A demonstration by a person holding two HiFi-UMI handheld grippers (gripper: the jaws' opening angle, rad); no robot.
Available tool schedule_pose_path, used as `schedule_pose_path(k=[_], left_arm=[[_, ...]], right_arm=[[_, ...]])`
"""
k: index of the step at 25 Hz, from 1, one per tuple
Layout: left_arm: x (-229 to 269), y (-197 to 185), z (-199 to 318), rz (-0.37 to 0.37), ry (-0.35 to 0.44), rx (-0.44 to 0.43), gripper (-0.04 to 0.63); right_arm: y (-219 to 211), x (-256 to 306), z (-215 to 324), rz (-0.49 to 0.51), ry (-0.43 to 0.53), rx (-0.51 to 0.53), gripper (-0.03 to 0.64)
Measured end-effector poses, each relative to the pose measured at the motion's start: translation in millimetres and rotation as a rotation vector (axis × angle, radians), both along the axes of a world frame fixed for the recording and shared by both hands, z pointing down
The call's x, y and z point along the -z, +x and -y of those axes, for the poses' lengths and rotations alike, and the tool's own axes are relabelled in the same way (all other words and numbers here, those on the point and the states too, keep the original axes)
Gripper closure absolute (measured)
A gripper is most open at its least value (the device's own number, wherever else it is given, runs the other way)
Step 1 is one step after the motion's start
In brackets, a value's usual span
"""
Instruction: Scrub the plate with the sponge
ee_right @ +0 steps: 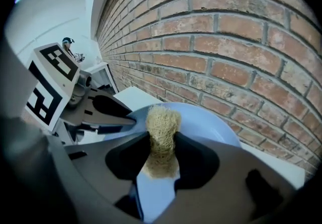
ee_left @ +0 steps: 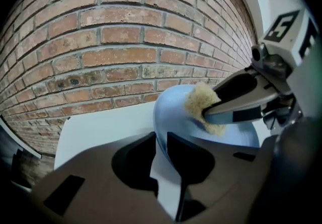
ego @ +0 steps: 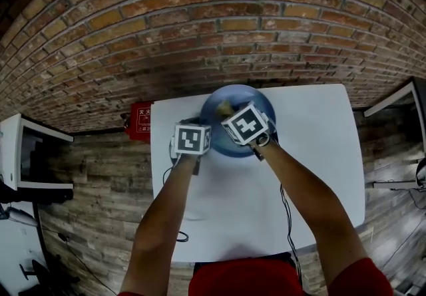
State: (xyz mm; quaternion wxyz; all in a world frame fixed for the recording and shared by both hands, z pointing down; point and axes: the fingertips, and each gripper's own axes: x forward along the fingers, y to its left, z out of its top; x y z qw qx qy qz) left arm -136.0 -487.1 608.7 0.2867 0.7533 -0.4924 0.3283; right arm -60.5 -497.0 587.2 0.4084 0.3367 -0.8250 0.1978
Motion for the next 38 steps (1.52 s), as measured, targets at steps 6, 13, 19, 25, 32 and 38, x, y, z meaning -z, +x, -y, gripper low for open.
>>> schedule_pose_path(k=[6,13,19,25,32,38], left_arm=[[0,0,-1,0.002,0.001,-0.004,0.518],[0,0,-1,0.005,0.002,-0.008,0.518],[-2,0,1,0.0,0.006,-0.005,0.518],[-1,1,0,-0.003,0.005,-0.012,0.518],[-1,1,-1,0.013,0.003,-0.023,0.517],[0,1,-1,0.022,0.009,-0.03,0.517]], right_arm=[[81,-3,12,-0.084,0.003,-0.133,0.463],[45,5,-11,-0.005,-0.01,-0.096,0.463],[-14,3,-38,0.04,-0.039,-0.009,0.463],[11,-2,-37,-0.01,-0.028,-0.03,0.463],[93,-6,-25,-0.114,-0.021,-0.146,0.463],[72,3,-38,-0.045,-0.028,-0.143,0.463]])
